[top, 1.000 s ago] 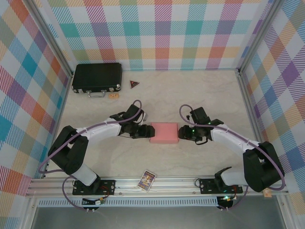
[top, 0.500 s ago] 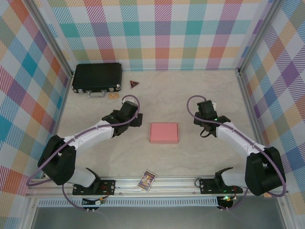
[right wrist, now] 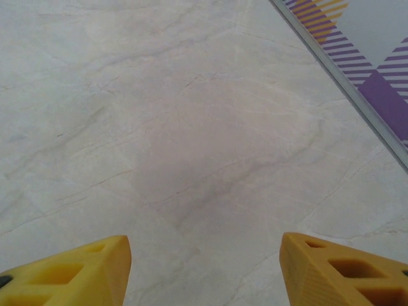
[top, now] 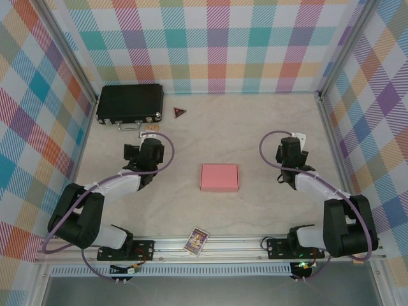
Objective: Fold the paper box
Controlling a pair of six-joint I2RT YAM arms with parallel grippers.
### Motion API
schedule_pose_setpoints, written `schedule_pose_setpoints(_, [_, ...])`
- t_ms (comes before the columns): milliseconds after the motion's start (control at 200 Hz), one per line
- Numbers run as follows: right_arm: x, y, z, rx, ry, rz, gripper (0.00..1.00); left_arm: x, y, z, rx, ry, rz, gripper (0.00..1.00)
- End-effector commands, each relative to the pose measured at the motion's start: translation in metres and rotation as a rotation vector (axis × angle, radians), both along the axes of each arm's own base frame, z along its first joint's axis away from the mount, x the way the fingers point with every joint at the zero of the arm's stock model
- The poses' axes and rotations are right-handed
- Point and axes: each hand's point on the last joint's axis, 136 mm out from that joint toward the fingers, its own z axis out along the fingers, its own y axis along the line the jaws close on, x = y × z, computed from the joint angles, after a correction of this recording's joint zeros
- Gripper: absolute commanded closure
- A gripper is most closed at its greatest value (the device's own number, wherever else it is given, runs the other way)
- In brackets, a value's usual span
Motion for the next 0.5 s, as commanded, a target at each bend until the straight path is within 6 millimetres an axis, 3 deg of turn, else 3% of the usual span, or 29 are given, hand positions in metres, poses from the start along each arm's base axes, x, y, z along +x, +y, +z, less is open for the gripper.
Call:
schedule_pose_setpoints(0, [0.018, -0.003, 0.014, 0.023, -0.13, 0.047, 0.35, 0.012, 0.003, 0.008, -0.069, -0.1, -0.057, 0.0])
schedule_pose_setpoints(210, [0.024, -0.002, 0.011, 0.076, -0.218, 0.136, 0.33, 0.016, 0.016, -0.02, -0.207, -0.131, -0.087, 0.0])
schedule_pose_setpoints(350, [0.03, 0.008, 0.011, 0.111, -0.275, 0.215, 0.32, 0.019, 0.006, -0.024, -0.32, -0.153, -0.202, 0.0])
schedule_pose_setpoints(495, [0.032, 0.02, 0.009, 0.122, -0.268, 0.293, 0.32, 0.02, 0.009, -0.03, -0.364, -0.158, -0.223, 0.0])
